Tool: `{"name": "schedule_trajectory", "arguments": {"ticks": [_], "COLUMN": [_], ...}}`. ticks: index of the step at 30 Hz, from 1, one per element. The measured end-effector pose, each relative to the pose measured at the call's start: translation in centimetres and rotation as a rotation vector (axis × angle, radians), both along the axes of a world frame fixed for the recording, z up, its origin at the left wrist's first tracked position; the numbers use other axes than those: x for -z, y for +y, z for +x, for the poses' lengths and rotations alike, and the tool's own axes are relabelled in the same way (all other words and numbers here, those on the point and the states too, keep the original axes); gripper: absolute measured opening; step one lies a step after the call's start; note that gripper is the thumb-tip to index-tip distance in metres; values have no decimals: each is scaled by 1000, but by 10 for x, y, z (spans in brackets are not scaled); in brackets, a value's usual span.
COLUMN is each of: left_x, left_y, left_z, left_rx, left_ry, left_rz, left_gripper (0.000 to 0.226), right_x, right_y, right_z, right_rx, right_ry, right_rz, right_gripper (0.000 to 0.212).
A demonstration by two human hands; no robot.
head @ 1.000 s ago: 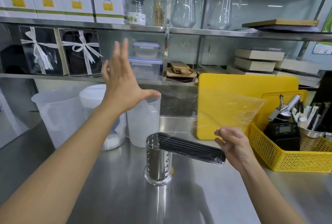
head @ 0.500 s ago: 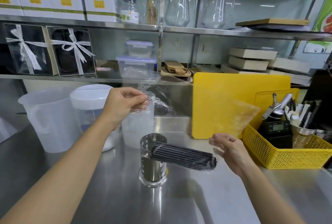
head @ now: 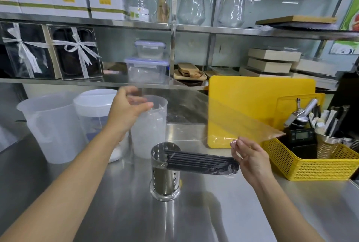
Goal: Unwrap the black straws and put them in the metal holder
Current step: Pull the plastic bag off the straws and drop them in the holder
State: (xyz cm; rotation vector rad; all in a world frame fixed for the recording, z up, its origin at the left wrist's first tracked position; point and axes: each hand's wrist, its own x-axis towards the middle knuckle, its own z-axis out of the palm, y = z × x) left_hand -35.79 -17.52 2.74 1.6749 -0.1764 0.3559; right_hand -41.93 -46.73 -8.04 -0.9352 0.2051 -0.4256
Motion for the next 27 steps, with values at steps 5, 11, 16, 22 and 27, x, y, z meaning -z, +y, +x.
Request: {"name": "schedule_trajectory", "arguments": {"ticks": [5, 11, 16, 22, 27], "left_x": [-17, -50, -63, -63, -70], "left_y": [-14, -60, -91, -115, -128], "left_z": [-17, -18, -11, -4, -4], "left_rx": [-365, -130, 150, 248, 244], "left_ry": [-489, -744, -817, -742, -678], "left_rz": [582, 1113, 1188, 997, 942], "left_gripper": [116, 102, 18, 19, 18], "right_x": [-6, -6, -7, -6, 5], "right_y": [-2, -6, -18, -41, -44], "right_z": [2, 2, -7, -19, -29], "right_rx": [23, 64, 61, 154, 161], "right_ry": [-36, -24, -59, -27, 15], "right_rz": [7, -72, -79, -233, -306], "right_gripper": [17, 10, 24, 15, 22]}}
